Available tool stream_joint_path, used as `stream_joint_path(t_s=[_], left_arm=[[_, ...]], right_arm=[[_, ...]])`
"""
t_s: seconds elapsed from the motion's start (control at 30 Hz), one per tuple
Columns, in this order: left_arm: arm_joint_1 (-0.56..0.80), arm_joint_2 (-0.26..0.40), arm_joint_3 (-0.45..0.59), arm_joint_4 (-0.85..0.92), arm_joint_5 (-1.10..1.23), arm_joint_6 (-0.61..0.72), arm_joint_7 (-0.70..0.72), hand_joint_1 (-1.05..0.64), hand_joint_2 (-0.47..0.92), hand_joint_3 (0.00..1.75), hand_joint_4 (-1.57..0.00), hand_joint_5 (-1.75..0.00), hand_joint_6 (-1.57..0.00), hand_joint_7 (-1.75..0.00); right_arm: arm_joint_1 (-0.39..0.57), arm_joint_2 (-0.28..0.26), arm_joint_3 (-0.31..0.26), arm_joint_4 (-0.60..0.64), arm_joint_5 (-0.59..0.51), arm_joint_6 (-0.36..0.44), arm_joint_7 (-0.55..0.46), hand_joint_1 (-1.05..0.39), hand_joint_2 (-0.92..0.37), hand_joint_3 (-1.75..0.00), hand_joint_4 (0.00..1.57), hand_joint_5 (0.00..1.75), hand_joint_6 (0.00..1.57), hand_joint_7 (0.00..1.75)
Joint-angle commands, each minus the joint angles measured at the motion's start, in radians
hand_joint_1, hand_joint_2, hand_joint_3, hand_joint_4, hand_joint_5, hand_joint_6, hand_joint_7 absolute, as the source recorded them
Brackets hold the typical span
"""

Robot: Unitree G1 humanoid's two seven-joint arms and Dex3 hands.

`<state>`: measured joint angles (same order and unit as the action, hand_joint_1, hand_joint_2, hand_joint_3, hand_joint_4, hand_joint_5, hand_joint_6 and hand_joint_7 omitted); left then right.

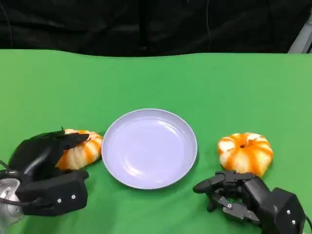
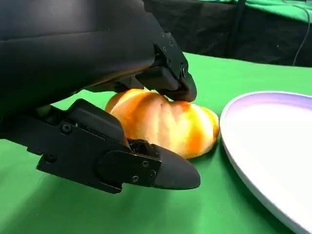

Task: Grasp the bread from the table and place it into the plate.

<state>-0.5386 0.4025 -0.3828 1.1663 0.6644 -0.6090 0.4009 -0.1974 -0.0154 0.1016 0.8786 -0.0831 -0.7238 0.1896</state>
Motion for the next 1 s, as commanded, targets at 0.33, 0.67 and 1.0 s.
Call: stream_joint_path(t_s=[0.33, 0.67, 1.0], left_arm=[[-0.021, 0.008, -0.014, 0.019, -0.010, 0.013, -0.010, -0.87, 0.92, 0.23, -0.42, -0.01, -0.52, 0.00], [-0.029, 0.006, -0.019, 0.033, -0.012, 0.029, -0.027, -0.10, 0.91, 0.08, -0.47, -0.02, -0.52, 0.00], [-0.025, 0.011, -0.024, 0.026, -0.012, 0.033, -0.022, 0.01, 0.92, 0.09, -0.50, -0.01, -0.55, -0.01]], right_arm=[[0.024, -0.016, 0.002, 0.017, -0.009, 0.023, 0.003, -0.06, -0.92, -0.33, 0.78, 1.30, 1.07, 0.39], [0.027, -0.015, -0.003, 0.014, 0.001, 0.028, 0.017, -0.05, -0.92, -0.33, 0.78, 1.29, 1.07, 0.38], [0.025, -0.012, -0.005, 0.016, 0.002, 0.029, 0.017, -0.04, -0.92, -0.34, 0.78, 1.29, 1.08, 0.37]])
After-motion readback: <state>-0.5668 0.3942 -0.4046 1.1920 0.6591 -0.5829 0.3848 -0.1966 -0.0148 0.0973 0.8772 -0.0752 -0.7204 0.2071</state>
